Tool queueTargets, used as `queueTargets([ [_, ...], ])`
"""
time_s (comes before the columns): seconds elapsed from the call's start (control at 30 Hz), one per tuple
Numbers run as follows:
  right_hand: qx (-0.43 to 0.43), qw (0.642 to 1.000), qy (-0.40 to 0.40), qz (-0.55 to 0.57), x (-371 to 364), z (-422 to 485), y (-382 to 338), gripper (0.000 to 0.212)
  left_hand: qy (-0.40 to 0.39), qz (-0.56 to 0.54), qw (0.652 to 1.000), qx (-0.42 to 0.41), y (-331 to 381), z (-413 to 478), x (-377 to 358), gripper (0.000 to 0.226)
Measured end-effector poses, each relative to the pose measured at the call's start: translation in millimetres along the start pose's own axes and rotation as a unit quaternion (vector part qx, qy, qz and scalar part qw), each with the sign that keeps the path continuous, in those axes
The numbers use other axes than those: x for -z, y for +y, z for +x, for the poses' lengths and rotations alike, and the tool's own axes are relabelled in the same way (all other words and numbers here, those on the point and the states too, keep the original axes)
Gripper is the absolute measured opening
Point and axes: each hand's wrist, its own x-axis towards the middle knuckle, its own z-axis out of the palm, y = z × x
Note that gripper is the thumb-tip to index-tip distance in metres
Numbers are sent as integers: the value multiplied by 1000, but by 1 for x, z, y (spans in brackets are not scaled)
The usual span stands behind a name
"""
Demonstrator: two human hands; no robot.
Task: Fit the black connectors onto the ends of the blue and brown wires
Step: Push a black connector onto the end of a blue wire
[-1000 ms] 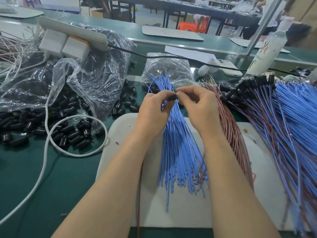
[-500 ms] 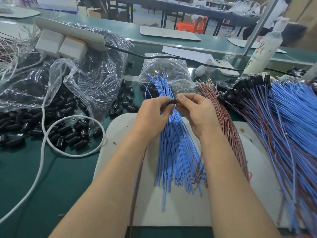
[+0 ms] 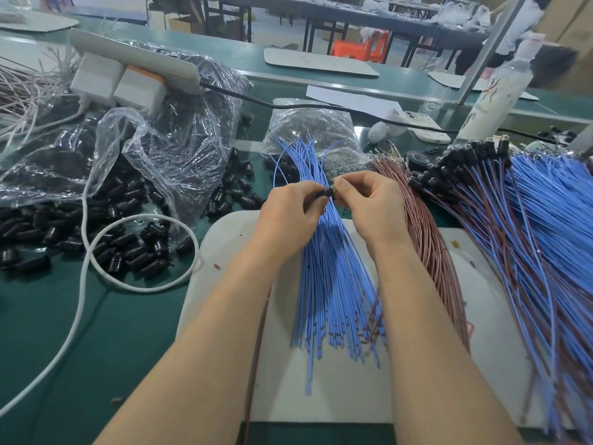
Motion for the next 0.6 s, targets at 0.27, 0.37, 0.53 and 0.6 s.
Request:
queueTargets([
  [0.27, -40, 997, -25, 64, 0, 0, 0, 14, 0, 1, 1000, -16, 0, -1, 2, 16],
  [0.37, -49, 996, -30, 71, 0, -1, 0, 13, 1, 4, 1000, -16, 0, -2, 2, 17],
  [0.53, -51, 994, -19, 92, -2, -3, -1, 13, 10, -13, 1000, -8, 0, -1, 1, 14],
  [0.6, -41, 996, -19, 78, -3, -3, -2, 13, 16, -18, 1000, 5, 0, -1, 0, 13],
])
